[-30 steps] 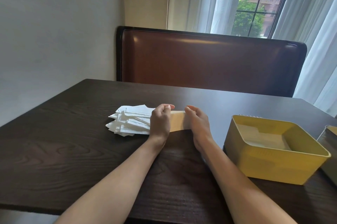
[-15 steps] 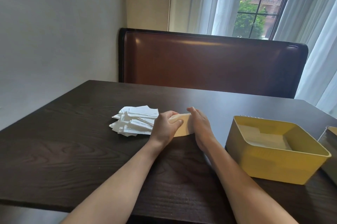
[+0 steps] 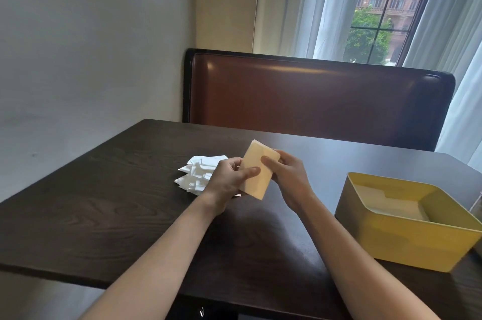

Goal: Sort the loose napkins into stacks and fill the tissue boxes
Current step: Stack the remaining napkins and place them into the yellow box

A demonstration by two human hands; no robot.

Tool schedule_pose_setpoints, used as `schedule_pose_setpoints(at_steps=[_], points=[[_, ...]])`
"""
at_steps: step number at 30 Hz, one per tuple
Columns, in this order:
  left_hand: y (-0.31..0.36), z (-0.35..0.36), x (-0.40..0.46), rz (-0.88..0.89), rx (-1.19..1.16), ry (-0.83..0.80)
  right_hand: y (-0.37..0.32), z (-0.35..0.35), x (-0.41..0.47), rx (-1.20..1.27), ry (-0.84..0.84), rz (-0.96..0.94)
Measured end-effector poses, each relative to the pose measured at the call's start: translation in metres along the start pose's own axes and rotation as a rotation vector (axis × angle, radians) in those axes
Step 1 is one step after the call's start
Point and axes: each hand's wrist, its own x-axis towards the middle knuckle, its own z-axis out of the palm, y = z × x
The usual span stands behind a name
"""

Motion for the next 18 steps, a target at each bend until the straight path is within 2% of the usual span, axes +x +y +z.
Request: schedule_pose_setpoints(at_steps=[3, 6, 11, 14, 18], points=[[0.007, -0.017, 0.003, -0.002, -0.110, 0.151, 0.003, 0.018, 0.008, 0.042, 0.029, 0.059], [0.015, -0.041, 0.005, -0.008, -0.220, 0.273, 0.011, 0.034, 0.020, -0.133, 0.071, 0.067], [0.018, -0.070, 0.008, 0.051, -0.048, 0.445, 0.021, 0.058, 0.037, -0.362, -0.051, 0.043], [0.013, -0.079, 0.011, 0.046, 0.001, 0.481, 0.022, 0.068, 0.043, -0.438, -0.172, 0.049], [0.006, -0.076, 0.016, -0.049, -0.016, 0.460, 0.033, 0.072, 0.045, -0.527, -0.264, 0.120]])
